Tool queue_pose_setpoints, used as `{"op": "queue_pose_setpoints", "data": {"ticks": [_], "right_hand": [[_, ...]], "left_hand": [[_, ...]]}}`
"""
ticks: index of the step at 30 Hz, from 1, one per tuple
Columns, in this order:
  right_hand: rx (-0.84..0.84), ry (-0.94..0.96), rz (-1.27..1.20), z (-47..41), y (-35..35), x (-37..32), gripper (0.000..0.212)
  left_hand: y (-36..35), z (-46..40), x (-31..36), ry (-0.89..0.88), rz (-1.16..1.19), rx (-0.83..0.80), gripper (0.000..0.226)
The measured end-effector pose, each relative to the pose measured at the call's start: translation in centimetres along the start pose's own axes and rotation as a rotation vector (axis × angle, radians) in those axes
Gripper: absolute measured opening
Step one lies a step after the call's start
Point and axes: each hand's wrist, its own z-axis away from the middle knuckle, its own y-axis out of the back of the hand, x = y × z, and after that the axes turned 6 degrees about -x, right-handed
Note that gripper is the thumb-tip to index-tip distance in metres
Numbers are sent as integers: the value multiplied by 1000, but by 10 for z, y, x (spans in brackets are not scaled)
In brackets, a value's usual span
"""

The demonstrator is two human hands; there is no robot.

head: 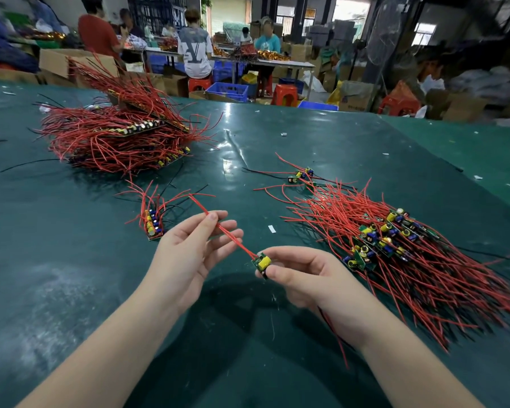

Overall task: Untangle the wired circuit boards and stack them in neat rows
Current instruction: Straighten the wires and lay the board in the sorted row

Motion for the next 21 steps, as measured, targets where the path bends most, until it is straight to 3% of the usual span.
{"op": "queue_pose_setpoints", "data": {"ticks": [6, 12, 21], "right_hand": [[83, -17, 77, -1, 4, 2, 29], [60, -53, 54, -1, 3, 4, 21], [-28, -52, 108, 0, -3, 5, 16]], "left_hand": [[2, 1, -1, 66, 52, 11, 18], [3, -1, 0, 132, 57, -11, 17], [9, -2, 2, -39, -93, 65, 13]]}}
